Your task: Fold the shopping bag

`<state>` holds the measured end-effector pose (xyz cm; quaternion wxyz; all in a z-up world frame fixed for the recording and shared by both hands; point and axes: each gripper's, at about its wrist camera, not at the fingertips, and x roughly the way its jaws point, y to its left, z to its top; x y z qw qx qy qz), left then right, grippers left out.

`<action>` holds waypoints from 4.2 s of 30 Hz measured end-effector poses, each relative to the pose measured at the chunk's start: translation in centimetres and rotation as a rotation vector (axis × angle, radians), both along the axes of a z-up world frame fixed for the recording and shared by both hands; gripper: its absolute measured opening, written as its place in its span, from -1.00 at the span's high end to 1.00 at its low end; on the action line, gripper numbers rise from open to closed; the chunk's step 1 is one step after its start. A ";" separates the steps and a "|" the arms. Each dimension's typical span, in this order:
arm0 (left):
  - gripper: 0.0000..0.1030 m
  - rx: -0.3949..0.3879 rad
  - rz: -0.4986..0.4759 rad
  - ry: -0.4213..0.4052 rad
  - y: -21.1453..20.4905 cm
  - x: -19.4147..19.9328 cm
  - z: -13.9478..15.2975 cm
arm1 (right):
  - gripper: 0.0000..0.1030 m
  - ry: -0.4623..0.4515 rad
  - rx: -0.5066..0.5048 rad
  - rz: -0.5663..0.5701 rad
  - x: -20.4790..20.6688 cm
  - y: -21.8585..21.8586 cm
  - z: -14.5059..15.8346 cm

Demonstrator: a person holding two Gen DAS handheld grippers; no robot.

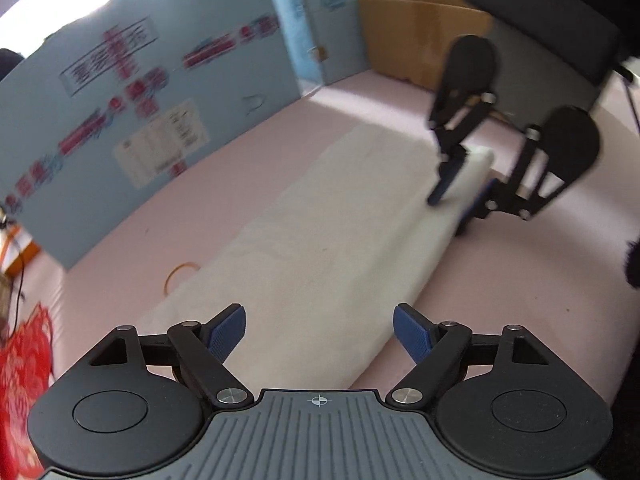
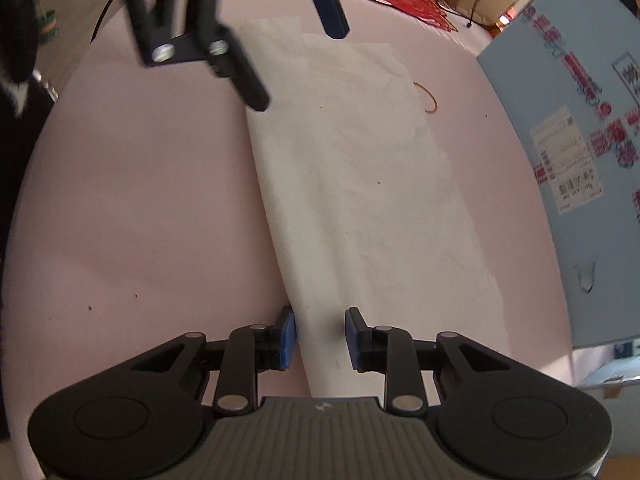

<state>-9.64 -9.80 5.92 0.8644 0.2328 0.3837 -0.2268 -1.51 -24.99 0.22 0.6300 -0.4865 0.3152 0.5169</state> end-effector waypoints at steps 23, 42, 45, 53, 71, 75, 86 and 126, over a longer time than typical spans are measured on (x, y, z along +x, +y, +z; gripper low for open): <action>0.50 -0.161 -0.111 0.434 5.2 5.3 -1.5 | 0.73 0.291 0.057 -0.210 3.9 -1.3 2.1; 0.49 -0.678 0.296 0.623 16.0 5.1 -4.1 | 0.56 0.679 0.225 -0.718 7.0 -6.8 1.1; 0.49 -0.627 0.347 0.592 15.1 4.2 -3.4 | 0.33 0.662 0.286 -0.888 7.5 -8.7 0.7; 0.45 -0.567 0.457 0.559 15.8 3.9 -1.7 | 0.42 0.438 0.211 -0.940 5.7 -5.6 -0.2; -0.03 -0.205 0.287 0.027 6.0 1.4 2.8 | 0.41 0.309 0.218 -0.929 4.0 -5.0 -0.1; -0.02 -0.198 0.278 0.129 2.6 3.1 -1.2 | 0.43 0.304 0.239 -0.944 3.8 -5.2 -0.2; -0.29 -0.145 0.300 0.114 2.5 3.1 -2.3 | -0.08 0.140 0.272 -1.090 0.9 -7.3 -0.1; -0.46 -0.162 0.516 0.089 10.3 3.0 -1.7 | 0.40 -0.244 0.422 -1.038 -3.9 -6.0 -2.3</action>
